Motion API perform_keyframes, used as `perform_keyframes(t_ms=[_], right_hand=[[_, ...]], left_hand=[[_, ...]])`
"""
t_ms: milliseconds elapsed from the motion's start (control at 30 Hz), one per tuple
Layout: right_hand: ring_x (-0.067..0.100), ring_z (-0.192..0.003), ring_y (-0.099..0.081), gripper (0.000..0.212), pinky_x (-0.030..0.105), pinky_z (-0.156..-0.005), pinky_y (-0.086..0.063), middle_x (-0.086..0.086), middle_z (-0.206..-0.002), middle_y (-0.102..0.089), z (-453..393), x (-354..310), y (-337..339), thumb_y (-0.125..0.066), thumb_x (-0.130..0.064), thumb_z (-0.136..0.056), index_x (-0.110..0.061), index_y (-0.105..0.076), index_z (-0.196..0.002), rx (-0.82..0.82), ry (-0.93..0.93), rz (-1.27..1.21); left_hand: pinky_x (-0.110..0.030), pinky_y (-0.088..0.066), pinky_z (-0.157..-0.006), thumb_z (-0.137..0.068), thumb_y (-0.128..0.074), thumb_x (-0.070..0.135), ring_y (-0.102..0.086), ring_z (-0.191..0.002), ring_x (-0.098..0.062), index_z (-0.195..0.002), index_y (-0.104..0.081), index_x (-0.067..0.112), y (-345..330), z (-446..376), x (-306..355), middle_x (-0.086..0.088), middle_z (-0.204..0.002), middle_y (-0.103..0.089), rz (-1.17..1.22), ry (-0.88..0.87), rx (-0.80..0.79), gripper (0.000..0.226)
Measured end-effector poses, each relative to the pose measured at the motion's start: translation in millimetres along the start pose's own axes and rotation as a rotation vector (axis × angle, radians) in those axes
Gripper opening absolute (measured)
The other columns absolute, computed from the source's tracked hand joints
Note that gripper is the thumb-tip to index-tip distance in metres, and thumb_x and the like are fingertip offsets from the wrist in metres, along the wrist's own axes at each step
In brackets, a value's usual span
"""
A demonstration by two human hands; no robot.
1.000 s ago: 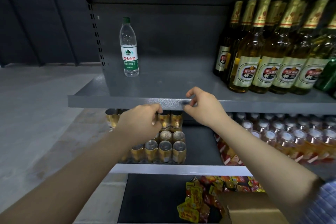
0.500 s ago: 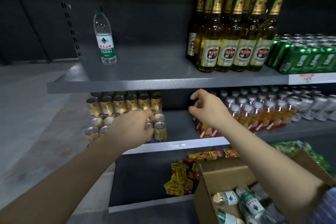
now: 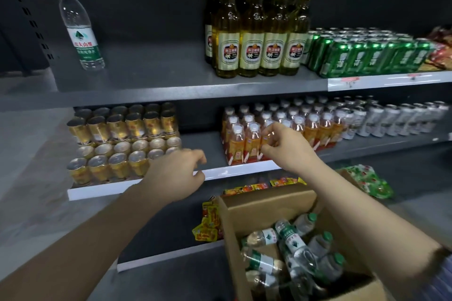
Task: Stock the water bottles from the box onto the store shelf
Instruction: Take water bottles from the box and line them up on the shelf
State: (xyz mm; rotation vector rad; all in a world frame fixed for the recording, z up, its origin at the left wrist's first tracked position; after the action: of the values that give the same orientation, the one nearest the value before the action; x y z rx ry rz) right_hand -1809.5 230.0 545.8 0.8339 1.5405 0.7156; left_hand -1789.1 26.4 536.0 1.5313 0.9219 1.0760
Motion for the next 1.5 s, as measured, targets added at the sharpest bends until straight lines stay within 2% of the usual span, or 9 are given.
perform_keyframes(t_ms=[200,367,500,633,867,967,1067,1200,1500], right_hand=[[0.017,-0.062,-0.049,0.018,0.027,-0.052,-0.035,0.0,-0.077,-0.058,14.4,59.7,27.9,-0.057,-0.017,-0.083,-0.016,-0.049,-0.098,-0.004,-0.011,-0.001],[0.026,-0.074,-0.059,0.03,0.036,-0.065,-0.047,0.007,-0.089,-0.064,29.8,109.2,39.1,-0.058,-0.02,-0.083,-0.015,-0.046,-0.11,-0.028,-0.023,0.074],[0.021,-0.076,-0.056,0.03,0.032,-0.062,-0.042,0.003,-0.085,-0.061,40.2,140.8,43.0,-0.058,-0.019,-0.084,-0.015,-0.047,-0.111,-0.054,-0.036,0.096],[0.02,-0.079,-0.054,0.033,0.028,-0.065,-0.04,0.004,-0.098,-0.059,50.4,168.7,44.7,-0.058,-0.018,-0.083,-0.014,-0.05,-0.114,-0.03,-0.054,0.139],[0.028,-0.086,-0.059,0.032,0.035,-0.071,-0.047,0.008,-0.102,-0.059,71.4,220.7,39.1,-0.057,-0.023,-0.081,-0.014,-0.05,-0.111,-0.053,-0.103,0.247],[0.029,-0.09,-0.059,0.033,0.036,-0.073,-0.047,0.008,-0.103,-0.058,77.1,240.0,35.7,-0.059,-0.024,-0.081,-0.014,-0.05,-0.111,-0.066,-0.135,0.265],[0.03,-0.092,-0.058,0.034,0.039,-0.074,-0.05,0.007,-0.103,-0.057,81.5,257.2,30.9,-0.059,-0.026,-0.08,-0.015,-0.05,-0.111,-0.061,-0.177,0.269],[0.03,-0.092,-0.058,0.034,0.037,-0.075,-0.048,0.008,-0.104,-0.058,86.0,276.8,20.9,-0.057,-0.026,-0.08,-0.015,-0.049,-0.111,-0.071,-0.228,0.274],[0.031,-0.099,-0.054,0.031,0.035,-0.076,-0.042,0.01,-0.104,-0.052,103.5,311.6,-20.0,-0.053,-0.027,-0.084,-0.009,-0.047,-0.11,-0.173,-0.184,0.373]], left_hand=[[-0.028,-0.04,-0.071,-0.091,-0.044,0.027,-0.052,-0.105,-0.015,-0.118,-0.051,0.028,-27.9,-9.8,59.2,0.007,-0.114,-0.057,-0.011,-0.023,-0.049,0.028],[-0.027,-0.041,-0.074,-0.092,-0.043,0.028,-0.053,-0.106,-0.014,-0.125,-0.047,0.027,-53.7,-21.6,100.4,0.006,-0.119,-0.056,-0.023,-0.056,-0.107,0.033],[-0.027,-0.043,-0.078,-0.092,-0.044,0.026,-0.052,-0.108,-0.014,-0.125,-0.047,0.027,-79.5,-28.0,126.4,0.006,-0.119,-0.056,-0.012,-0.09,-0.166,0.033],[-0.03,-0.044,-0.085,-0.089,-0.047,0.027,-0.053,-0.11,-0.016,-0.122,-0.048,0.026,-108.1,-38.1,143.4,0.005,-0.119,-0.057,-0.025,-0.168,-0.235,0.033],[-0.029,-0.038,-0.068,-0.085,-0.049,0.03,-0.056,-0.094,-0.02,-0.087,-0.048,0.024,-156.6,-61.9,171.4,0.004,-0.092,-0.053,-0.145,-0.3,-0.356,0.007],[-0.027,-0.037,-0.069,-0.087,-0.05,0.033,-0.056,-0.099,-0.02,-0.097,-0.051,0.024,-174.6,-70.1,184.9,0.002,-0.099,-0.055,-0.138,-0.349,-0.379,0.014],[-0.032,-0.048,-0.081,-0.087,-0.051,0.034,-0.057,-0.106,-0.021,-0.11,-0.055,0.021,-196.0,-78.2,189.3,0.002,-0.112,-0.06,-0.139,-0.375,-0.377,0.027],[-0.036,-0.048,-0.087,-0.085,-0.051,0.037,-0.057,-0.109,-0.022,-0.113,-0.053,0.022,-229.5,-85.2,192.8,0.001,-0.114,-0.061,-0.171,-0.431,-0.418,0.031],[-0.034,-0.033,-0.096,-0.09,-0.048,0.035,-0.046,-0.118,-0.023,-0.128,-0.041,0.025,-309.8,-92.3,205.0,-0.001,-0.124,-0.049,-0.338,-0.61,-0.481,0.04]])
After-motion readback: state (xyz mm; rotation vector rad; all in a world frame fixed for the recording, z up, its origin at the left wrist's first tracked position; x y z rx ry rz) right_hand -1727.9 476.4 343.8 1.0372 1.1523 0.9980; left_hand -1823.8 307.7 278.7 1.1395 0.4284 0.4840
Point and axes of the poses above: each hand's wrist, its own z-axis away from the middle knuckle, its own y-axis out of the back of the hand, x = y × z, the point moved 6 cm from there along -z, towards the middle knuckle
